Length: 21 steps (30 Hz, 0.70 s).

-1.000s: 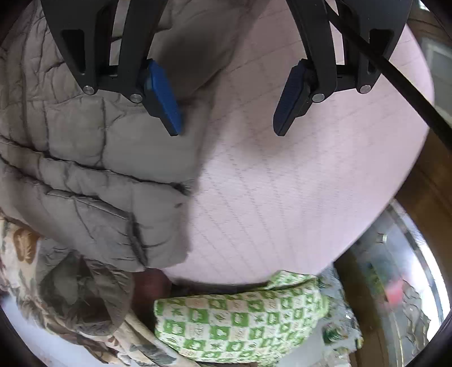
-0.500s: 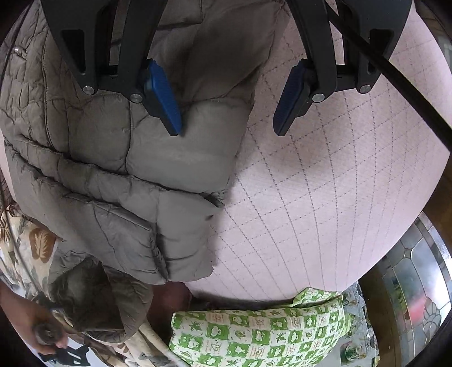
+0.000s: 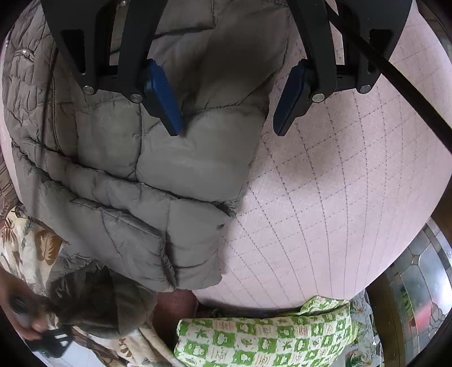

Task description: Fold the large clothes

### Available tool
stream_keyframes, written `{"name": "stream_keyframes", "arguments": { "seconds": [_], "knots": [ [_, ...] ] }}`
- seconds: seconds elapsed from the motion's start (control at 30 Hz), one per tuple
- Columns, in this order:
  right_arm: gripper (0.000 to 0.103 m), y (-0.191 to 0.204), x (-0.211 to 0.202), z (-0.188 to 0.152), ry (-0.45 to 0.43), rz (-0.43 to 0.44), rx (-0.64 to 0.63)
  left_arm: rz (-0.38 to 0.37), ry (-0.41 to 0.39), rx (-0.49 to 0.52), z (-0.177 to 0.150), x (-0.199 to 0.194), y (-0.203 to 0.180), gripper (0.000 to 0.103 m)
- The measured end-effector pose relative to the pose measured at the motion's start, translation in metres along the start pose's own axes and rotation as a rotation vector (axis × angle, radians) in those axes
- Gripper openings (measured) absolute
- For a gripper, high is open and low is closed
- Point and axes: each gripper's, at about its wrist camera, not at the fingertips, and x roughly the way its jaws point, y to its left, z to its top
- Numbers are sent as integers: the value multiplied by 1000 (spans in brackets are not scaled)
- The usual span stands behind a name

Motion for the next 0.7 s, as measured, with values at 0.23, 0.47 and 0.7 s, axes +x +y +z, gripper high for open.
{"name": "stream_keyframes", "arguments": {
  "seconds": [0.23, 0.47, 0.7],
  "knots": [
    [9, -19, -99, -71, 26, 46, -135, -24, -31, -64, 3, -18, 20, 67],
    [7, -89, -171, -183, 93, 91, -128, -45, -62, -120, 2, -32, 34, 67],
    [6, -160, -109, -252, 203, -32, -6, -33, -86, -113, 1, -38, 31, 67]
  ]
}}
